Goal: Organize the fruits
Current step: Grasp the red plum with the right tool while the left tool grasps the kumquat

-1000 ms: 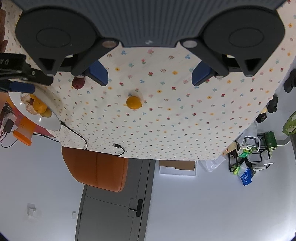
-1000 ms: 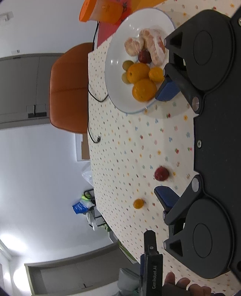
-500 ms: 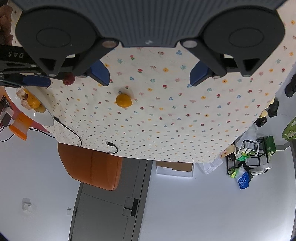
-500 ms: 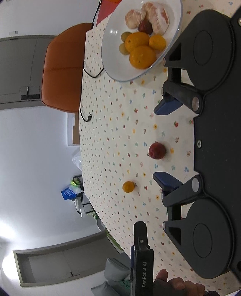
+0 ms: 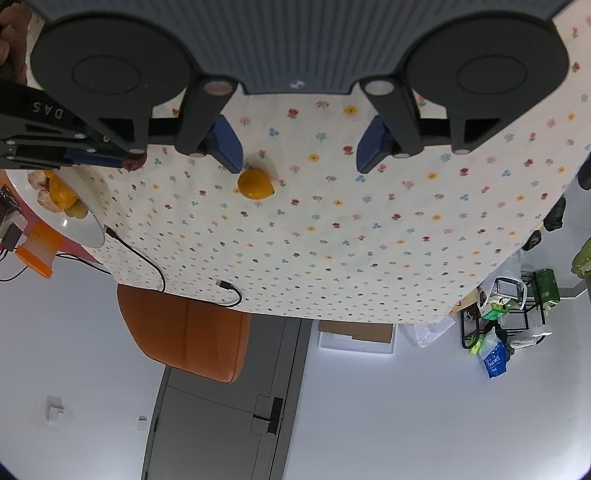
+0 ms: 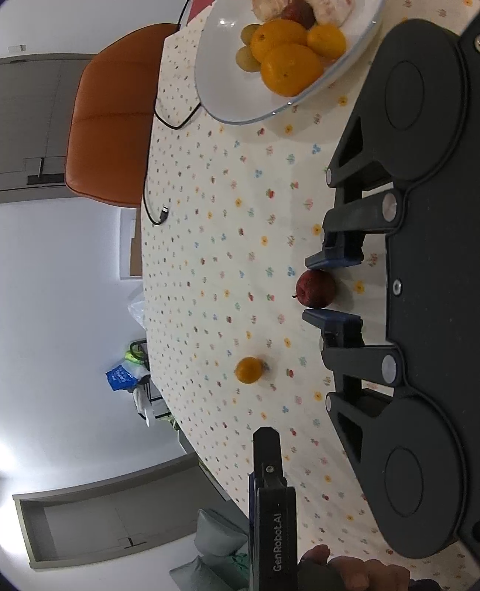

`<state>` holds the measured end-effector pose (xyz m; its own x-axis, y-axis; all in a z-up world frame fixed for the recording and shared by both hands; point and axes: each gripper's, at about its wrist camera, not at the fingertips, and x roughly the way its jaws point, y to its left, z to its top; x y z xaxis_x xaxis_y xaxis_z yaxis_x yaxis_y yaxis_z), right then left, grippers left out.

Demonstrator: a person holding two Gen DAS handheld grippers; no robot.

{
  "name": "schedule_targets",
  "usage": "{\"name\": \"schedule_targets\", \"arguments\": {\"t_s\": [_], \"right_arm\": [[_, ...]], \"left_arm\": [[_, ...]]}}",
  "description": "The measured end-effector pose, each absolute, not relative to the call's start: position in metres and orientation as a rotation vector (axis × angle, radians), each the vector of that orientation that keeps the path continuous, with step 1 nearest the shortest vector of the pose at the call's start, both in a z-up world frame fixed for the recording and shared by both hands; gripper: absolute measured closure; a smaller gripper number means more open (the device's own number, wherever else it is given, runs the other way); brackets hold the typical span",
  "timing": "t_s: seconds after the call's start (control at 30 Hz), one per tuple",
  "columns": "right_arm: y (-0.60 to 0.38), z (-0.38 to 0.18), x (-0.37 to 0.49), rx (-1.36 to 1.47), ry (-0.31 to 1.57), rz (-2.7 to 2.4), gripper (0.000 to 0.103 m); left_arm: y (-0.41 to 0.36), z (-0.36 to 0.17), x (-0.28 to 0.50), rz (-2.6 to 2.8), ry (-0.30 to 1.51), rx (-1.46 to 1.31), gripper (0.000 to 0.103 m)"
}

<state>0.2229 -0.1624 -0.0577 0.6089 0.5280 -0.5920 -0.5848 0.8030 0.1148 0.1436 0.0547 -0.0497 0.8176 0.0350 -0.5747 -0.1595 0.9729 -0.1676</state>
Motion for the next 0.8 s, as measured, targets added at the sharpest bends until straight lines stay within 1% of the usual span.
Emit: {"name": "schedule_targets", "arguments": {"t_s": [0.07, 0.13, 0.33, 0.6, 0.67, 0.7, 0.73, 0.8], "right_arm": [[-0.163, -0.056, 0.225, -0.088, 0.647, 0.643, 0.082], [-0.165, -0.053, 0.228, -0.083, 0.639, 0.640, 0.082], [-0.169, -0.050, 0.237, -0.074, 0.630, 0.631, 0.082], [-0.171, -0.047, 0.245, -0.083, 0.622, 0.633, 0.082], [-0.172, -0.045, 0.246, -0.084, 0.618, 0.631, 0.082], [-0.174, -0.045, 0.246, -0.083, 0.616, 0.630, 0.082], [-0.175, -0.044, 0.246, -0.082, 0.614, 0.630, 0.082], [-0.176, -0.043, 0.245, -0.079, 0.610, 0.629, 0.082]], "left_arm": [[0.054, -0.051, 0.148, 0.107, 0.606, -0.215, 0.040], [0.053, -0.051, 0.152, 0.099, 0.606, -0.216, 0.044], [0.045, -0.054, 0.167, 0.080, 0.619, -0.212, 0.052], [0.032, -0.060, 0.185, 0.072, 0.628, -0.192, 0.054], [0.030, -0.062, 0.189, 0.078, 0.625, -0.195, 0.063], [0.030, -0.063, 0.191, 0.079, 0.630, -0.207, 0.072], [0.031, -0.065, 0.193, 0.083, 0.630, -0.217, 0.077], [0.030, -0.064, 0.195, 0.098, 0.625, -0.206, 0.077]]}}
